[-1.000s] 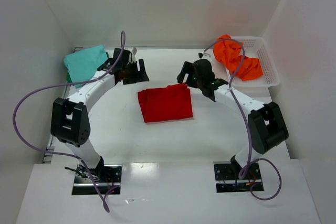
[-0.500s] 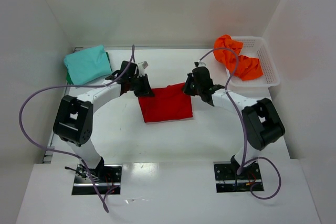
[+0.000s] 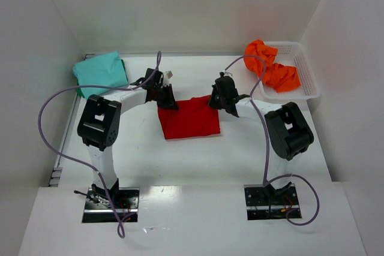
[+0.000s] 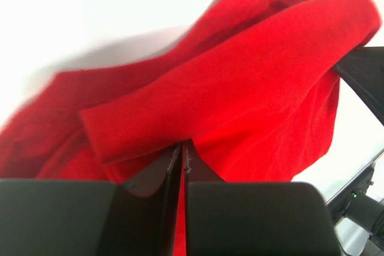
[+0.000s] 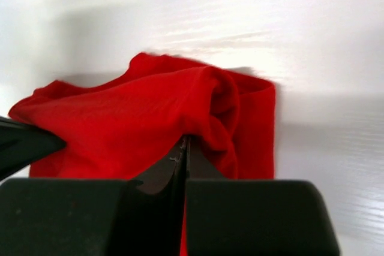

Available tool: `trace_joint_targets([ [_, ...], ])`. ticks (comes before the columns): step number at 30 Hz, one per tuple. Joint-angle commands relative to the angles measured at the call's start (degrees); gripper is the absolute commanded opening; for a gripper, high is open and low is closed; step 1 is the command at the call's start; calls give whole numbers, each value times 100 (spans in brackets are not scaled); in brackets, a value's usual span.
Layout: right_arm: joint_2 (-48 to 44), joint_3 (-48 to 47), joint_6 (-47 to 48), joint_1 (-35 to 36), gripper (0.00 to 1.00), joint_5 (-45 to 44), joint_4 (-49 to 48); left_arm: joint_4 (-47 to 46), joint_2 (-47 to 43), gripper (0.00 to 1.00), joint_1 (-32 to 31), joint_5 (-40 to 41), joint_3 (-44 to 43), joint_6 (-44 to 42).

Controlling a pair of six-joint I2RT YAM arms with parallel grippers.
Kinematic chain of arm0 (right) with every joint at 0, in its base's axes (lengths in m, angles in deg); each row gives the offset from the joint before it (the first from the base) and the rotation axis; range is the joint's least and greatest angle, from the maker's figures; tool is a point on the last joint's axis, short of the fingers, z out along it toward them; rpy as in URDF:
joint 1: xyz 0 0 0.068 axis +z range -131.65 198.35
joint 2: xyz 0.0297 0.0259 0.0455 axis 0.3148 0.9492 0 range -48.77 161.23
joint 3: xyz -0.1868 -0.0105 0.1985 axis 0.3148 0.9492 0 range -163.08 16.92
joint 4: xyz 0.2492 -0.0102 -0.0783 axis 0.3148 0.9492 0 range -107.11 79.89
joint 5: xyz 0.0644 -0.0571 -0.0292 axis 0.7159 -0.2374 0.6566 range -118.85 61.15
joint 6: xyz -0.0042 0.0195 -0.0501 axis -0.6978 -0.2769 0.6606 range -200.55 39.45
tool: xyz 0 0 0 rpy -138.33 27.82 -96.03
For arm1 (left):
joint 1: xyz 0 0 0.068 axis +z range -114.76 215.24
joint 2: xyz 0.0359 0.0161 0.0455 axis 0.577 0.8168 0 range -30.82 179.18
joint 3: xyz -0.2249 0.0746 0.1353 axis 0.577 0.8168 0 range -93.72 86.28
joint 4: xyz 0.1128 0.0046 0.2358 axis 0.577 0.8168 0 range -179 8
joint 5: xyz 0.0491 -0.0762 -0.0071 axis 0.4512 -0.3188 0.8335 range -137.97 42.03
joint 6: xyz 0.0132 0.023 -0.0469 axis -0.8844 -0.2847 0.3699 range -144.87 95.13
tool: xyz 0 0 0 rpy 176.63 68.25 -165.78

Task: Fold and stack the t-shirts
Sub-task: Fold the long partially folded tshirt into a neat square

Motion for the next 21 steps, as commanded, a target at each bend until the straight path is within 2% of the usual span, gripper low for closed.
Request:
trace_joint_targets([
  [1, 206, -302, 115, -189, 0, -291, -301, 7, 120, 11, 226, 33, -370, -204],
  [7, 698, -557, 168, -321, 0, -167, -354, 122, 445, 17, 279, -29, -643, -381],
  [15, 936, -936, 221, -321, 0, -114, -231, 402, 516, 17, 384, 190, -880, -600],
  [19, 473, -1146, 405, -374, 3, -194, -46, 544, 7, 28, 438, 463, -950, -662],
  [20, 331, -1147, 405, -374, 4, -194, 32, 544, -290, 46, 438, 463, -950, -714],
  [21, 182, -1147, 466, -374, 7, -194, 33, 544, -441, 53, 438, 463, -872, -715],
])
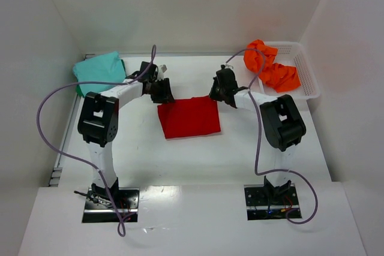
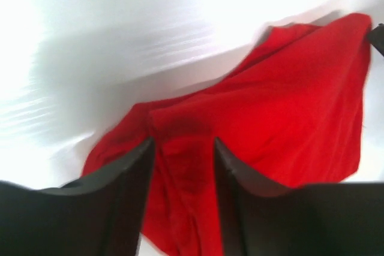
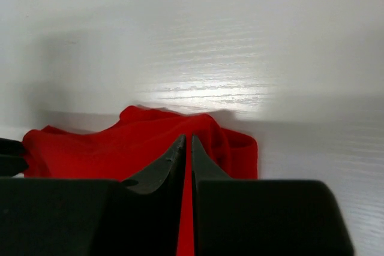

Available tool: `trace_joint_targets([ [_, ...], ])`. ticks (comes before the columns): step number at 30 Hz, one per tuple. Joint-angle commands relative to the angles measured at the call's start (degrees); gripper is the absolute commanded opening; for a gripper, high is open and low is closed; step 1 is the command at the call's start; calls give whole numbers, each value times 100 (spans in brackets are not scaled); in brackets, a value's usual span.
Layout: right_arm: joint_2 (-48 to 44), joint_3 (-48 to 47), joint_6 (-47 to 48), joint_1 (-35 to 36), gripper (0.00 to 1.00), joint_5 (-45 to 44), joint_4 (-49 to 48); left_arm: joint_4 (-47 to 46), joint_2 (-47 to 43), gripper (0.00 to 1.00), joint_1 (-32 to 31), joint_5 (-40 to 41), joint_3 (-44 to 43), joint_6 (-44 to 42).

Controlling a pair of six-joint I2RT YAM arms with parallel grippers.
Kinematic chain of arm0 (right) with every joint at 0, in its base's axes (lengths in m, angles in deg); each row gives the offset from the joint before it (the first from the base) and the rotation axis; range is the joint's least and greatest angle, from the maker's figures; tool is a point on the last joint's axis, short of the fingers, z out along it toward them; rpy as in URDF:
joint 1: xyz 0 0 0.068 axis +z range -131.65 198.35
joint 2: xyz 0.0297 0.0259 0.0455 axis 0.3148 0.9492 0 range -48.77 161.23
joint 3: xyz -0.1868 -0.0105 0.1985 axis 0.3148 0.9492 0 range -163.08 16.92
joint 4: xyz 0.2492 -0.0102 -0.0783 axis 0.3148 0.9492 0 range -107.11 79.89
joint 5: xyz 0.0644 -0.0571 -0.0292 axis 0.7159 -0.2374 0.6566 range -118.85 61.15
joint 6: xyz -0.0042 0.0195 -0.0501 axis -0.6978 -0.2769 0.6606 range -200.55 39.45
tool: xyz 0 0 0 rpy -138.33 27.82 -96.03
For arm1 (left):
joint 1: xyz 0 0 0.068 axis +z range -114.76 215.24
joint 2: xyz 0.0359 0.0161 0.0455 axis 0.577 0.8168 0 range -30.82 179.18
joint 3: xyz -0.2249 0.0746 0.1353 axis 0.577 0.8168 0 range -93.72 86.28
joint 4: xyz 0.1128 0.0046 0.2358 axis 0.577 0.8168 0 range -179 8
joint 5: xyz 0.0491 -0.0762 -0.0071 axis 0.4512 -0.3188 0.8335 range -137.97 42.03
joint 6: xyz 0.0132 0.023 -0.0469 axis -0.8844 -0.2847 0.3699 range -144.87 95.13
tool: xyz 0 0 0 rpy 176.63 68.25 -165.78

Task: Fold and stack the t-shirts
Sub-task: Fold the long partially folded tshirt into a neat square

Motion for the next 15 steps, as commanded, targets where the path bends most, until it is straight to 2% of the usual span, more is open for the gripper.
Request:
trace_joint_targets([
  [1, -893, -279, 324, -39, 13, -156, 68, 76, -938, 56, 64, 138, -91, -184],
  [3, -1133, -341, 377, -39, 14, 1, 156, 76, -1360, 65, 64, 15, 84, -184],
  [6, -1423, -341, 431, -39, 15, 475, 340, 24, -1844, 70, 3, -91, 646, -35],
  [7, -1424, -262, 431, -39, 14, 598, 393, -46, -1940, 71, 2, -91, 822, 18],
  [8, -1476, -157, 483, -39, 8, 782, 393, -99, -2107, 72, -59, -178, 1215, 132],
  [11, -1476, 115, 483, 30, 1, 968, 455, -432, -2345, 72, -120, -485, 1832, 544],
  [12, -1476, 177, 483, 127, 1, 969, 455, -564, -2346, 72, -121, -643, 2243, 668],
  [15, -1354, 397, 483, 303, 1, 969, 455, -1118, -2407, 71, -173, -881, 2668, 932],
])
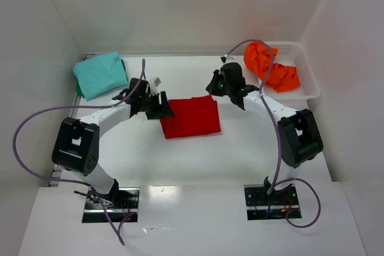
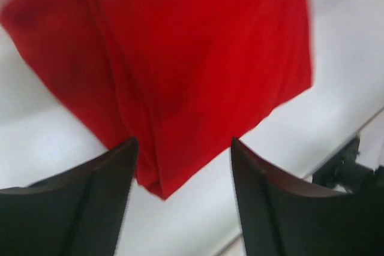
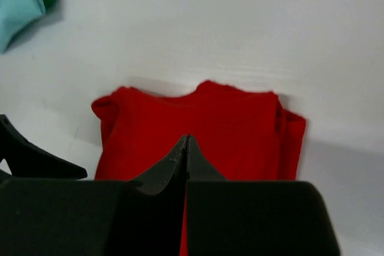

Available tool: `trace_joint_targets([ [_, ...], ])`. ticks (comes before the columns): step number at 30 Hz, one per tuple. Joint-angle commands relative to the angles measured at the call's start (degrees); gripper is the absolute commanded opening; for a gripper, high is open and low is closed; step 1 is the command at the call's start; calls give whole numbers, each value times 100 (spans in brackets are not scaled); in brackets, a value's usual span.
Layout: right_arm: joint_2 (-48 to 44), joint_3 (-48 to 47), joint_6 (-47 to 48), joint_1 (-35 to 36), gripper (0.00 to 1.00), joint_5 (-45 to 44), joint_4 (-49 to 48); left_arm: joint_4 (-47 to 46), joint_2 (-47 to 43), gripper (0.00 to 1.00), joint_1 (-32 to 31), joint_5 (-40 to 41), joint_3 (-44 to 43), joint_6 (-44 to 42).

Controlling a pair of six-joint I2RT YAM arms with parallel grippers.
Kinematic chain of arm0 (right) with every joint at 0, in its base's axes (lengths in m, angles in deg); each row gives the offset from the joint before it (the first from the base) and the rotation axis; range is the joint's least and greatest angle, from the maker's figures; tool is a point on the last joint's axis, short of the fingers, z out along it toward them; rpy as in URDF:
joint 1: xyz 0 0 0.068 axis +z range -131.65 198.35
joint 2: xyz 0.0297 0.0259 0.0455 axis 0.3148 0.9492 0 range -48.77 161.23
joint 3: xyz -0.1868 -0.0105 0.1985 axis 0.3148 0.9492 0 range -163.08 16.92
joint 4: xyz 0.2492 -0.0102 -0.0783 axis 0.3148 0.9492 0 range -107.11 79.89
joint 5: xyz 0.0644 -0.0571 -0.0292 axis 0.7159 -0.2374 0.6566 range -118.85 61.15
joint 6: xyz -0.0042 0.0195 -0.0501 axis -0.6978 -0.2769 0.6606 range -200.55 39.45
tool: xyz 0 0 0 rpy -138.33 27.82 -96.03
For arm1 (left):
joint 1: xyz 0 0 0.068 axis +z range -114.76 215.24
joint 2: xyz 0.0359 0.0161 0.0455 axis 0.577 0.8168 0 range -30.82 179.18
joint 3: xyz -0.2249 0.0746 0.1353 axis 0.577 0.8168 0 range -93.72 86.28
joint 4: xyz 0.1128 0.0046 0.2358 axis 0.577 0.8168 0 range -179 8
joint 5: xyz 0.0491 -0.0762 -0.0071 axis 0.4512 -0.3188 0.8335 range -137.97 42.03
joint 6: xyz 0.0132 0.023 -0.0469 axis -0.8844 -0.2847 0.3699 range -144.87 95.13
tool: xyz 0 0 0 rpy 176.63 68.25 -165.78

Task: Fold and stack the t-shirts
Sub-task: Fold the long partially folded tshirt into a neat square

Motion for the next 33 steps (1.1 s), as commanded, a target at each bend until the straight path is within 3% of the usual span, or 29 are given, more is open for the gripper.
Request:
trace_joint_targets([
  [1, 148, 247, 118, 205, 1, 186, 177, -561, 93, 67, -64, -432, 359, 402],
  [5, 412, 370, 57, 266, 1, 186, 116, -448, 452, 53, -117, -309, 123, 331],
  [8, 658, 370, 57, 266, 1, 239, 116, -158, 769, 49, -117, -116, -89, 182],
  [13, 843, 370, 57, 319, 1, 239, 63, -18, 1008, 9, -117, -62, -195, 112],
  [16, 957, 318, 57, 319, 1, 116, 63, 193, 947, 2, -117, 201, -195, 112],
  [29, 1212, 212, 180, 319, 1, 63, 63, 554, 332, 0, -117, 456, 174, 287],
  [33, 1265, 212, 180, 319, 1, 63, 63, 764, 173, 0, -117, 868, 227, 287],
])
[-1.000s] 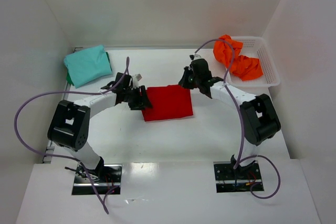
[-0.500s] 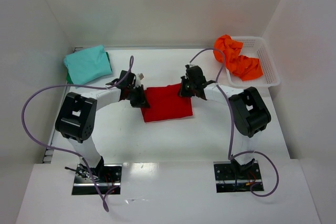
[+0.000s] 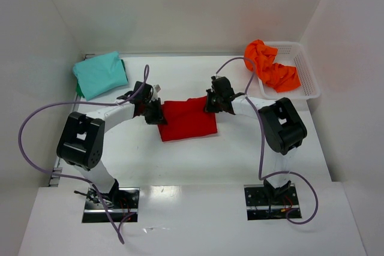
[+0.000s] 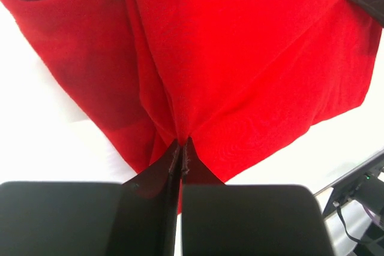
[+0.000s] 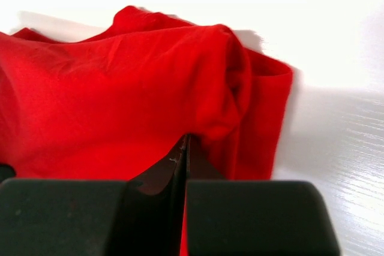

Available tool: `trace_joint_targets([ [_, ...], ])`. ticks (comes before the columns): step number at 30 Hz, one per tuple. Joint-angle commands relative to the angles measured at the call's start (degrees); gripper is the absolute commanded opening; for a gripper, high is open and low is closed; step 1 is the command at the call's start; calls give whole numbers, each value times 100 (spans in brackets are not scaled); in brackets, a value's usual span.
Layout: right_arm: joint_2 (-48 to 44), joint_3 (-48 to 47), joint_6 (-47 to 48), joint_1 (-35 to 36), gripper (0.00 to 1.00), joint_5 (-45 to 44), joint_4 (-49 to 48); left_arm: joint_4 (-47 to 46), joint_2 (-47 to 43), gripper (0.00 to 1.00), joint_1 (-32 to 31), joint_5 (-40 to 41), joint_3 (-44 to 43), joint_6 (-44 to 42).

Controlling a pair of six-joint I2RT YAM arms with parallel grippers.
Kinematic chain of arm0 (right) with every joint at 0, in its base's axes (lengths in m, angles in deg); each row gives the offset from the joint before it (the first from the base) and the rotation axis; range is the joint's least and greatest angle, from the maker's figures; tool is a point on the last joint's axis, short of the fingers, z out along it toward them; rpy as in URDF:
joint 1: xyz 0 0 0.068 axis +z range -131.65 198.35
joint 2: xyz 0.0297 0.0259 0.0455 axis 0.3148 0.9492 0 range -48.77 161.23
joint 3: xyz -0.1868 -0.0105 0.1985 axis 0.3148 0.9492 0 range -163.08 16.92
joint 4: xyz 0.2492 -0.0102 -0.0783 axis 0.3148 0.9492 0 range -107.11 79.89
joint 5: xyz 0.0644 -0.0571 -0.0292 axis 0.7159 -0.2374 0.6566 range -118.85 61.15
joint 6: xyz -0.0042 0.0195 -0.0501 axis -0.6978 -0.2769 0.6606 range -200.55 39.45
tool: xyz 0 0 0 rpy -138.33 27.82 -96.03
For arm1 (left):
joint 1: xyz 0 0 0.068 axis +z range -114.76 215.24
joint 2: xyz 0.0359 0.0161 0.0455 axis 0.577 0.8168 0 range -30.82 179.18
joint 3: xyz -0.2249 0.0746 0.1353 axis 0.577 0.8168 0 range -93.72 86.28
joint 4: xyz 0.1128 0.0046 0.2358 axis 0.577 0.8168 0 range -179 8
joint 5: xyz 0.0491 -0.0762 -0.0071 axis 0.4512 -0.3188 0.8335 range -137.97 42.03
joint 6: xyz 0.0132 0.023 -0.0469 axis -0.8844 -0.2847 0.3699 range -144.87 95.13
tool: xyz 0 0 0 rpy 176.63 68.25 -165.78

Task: Fold and stack the t-shirts
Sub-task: Fold the long partially folded tshirt into a neat square, then put the neatly folded tshirt into the corner of the board with the left arm

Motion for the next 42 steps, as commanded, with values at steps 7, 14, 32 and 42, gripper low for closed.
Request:
trace_joint_targets([
  [7, -20, -103, 134, 44, 1, -274, 33, 405, -352, 1, 3, 547, 61, 75],
  [14, -873, 204, 134, 44, 60, -477, 147, 659, -764, 54, 3, 898, -159, 75],
  [32, -1058, 776, -24, -62, 100, -529, 209, 273, -1118, 91, 3, 1364, -36, 233],
  [42, -945, 715, -77, -62, 60, -240, 94, -701, -643, 99, 56, 812, 728, 664],
])
